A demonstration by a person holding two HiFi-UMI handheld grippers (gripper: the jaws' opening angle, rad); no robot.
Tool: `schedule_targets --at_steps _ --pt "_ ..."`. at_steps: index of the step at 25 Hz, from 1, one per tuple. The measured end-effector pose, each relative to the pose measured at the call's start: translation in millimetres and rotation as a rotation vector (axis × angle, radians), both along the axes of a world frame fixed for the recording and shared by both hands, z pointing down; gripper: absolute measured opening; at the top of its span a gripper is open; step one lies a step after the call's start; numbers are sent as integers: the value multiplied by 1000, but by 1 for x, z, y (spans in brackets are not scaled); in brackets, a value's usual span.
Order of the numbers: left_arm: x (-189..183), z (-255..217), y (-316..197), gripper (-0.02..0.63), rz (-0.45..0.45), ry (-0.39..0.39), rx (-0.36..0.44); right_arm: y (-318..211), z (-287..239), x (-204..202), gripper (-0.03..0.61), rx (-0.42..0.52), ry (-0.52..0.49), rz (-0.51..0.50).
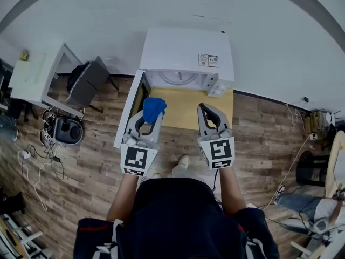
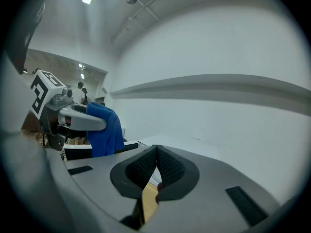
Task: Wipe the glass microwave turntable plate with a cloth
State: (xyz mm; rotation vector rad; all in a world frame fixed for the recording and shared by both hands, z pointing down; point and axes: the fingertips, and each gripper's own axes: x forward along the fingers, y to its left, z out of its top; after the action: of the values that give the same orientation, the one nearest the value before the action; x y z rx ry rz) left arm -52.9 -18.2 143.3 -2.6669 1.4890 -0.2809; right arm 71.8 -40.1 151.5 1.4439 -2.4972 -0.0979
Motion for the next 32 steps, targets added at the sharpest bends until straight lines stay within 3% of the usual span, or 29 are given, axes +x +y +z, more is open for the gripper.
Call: schedule_targets --at_steps 15,32 --pt "26 41 -24 57 -110 6 -85 -30 42 10 8 -76 78 -142" --pt "35 110 -50 57 8 21 -202 -44 112 1 8 -206 135 -96"
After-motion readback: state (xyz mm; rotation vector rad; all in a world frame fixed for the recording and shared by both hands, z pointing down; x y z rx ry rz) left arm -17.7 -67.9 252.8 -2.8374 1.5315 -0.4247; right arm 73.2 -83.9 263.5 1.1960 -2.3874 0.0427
